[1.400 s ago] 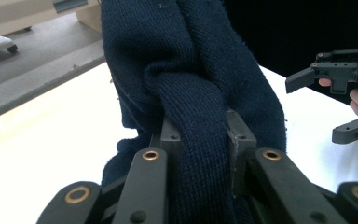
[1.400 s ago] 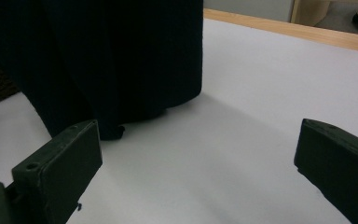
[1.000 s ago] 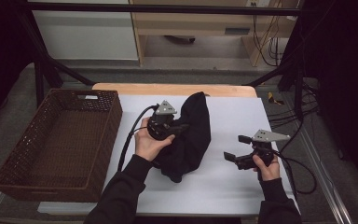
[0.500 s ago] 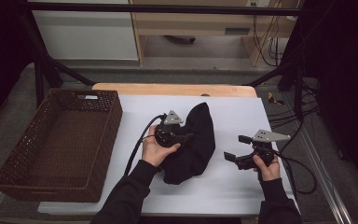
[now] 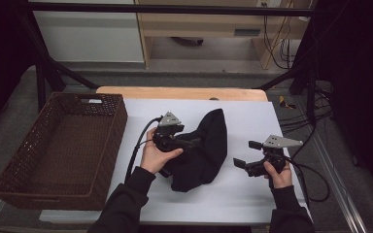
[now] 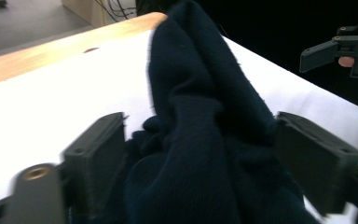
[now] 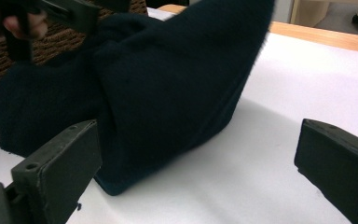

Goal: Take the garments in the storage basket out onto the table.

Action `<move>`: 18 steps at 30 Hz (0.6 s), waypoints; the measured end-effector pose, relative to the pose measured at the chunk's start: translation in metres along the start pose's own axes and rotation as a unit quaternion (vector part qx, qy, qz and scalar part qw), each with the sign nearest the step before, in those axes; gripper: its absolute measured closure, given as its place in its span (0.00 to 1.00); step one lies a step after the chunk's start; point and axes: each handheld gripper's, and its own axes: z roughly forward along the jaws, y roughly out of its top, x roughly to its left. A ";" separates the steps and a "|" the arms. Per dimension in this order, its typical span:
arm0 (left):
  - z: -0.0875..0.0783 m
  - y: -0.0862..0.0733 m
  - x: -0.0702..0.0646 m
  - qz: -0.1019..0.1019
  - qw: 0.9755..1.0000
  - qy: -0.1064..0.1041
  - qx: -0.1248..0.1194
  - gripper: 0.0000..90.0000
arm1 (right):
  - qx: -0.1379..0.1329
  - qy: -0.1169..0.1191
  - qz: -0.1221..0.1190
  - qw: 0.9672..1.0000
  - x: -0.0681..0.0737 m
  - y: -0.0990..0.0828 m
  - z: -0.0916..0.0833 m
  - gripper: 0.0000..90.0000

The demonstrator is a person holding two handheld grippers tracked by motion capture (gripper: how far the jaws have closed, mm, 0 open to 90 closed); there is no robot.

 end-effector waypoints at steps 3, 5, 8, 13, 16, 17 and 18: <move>-0.009 -0.001 0.001 -0.004 1.000 0.001 0.007 0.11 | 0.000 0.002 0.001 1.000 0.000 0.000 0.000 0.01; -0.014 -0.005 0.002 -0.002 1.000 0.003 0.011 0.08 | 0.000 0.002 0.001 1.000 0.000 0.000 0.001 0.01; -0.021 -0.010 0.003 -0.009 1.000 0.008 0.005 0.06 | 0.000 0.002 0.001 1.000 0.000 0.000 0.001 0.01; -0.033 -0.019 0.007 -0.014 1.000 0.008 -0.001 0.03 | 0.001 0.001 0.001 1.000 0.001 0.001 0.001 0.01; -0.041 -0.025 0.008 -0.017 1.000 0.015 -0.002 0.03 | 0.005 0.002 0.002 1.000 0.002 0.000 0.003 0.01; -0.043 -0.027 0.009 -0.018 1.000 0.017 -0.002 0.03 | 0.005 0.002 0.002 1.000 0.002 0.000 0.003 0.01; -0.045 -0.030 0.010 -0.018 1.000 0.019 0.000 0.03 | 0.007 0.003 0.003 1.000 0.002 0.000 0.004 0.00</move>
